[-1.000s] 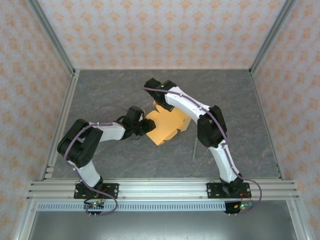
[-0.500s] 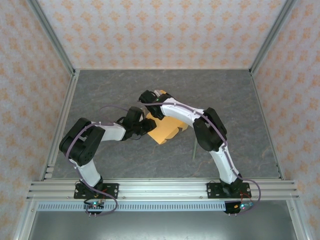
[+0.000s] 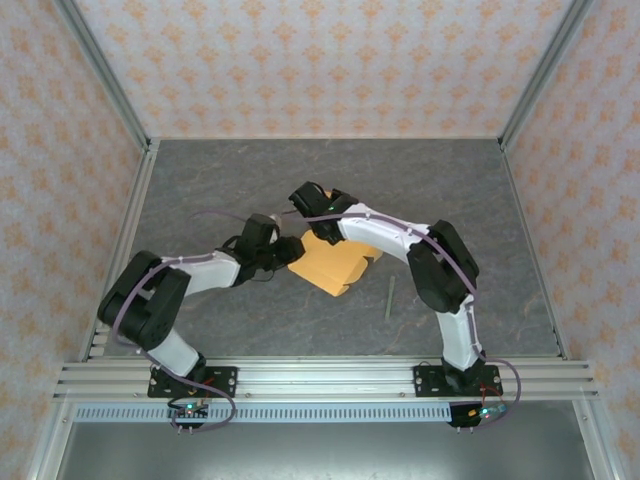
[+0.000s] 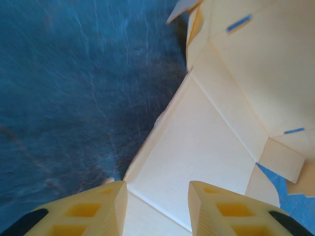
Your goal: Fold the paper box
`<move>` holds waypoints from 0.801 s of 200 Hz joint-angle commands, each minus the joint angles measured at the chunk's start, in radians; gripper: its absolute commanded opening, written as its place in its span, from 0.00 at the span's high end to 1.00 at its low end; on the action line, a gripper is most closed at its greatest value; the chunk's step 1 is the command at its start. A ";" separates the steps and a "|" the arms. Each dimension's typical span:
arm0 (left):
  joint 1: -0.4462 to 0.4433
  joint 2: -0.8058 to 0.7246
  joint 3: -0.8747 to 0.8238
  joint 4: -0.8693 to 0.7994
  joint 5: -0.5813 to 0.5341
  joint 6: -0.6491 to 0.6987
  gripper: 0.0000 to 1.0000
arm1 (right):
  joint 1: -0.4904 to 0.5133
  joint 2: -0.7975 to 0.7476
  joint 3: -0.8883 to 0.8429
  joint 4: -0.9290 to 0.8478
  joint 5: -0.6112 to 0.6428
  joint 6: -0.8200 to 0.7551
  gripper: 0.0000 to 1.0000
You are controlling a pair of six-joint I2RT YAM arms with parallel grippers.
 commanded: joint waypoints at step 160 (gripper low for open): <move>0.146 -0.008 0.384 -0.262 0.123 0.217 0.43 | -0.084 -0.227 -0.267 0.324 -0.362 -0.336 0.99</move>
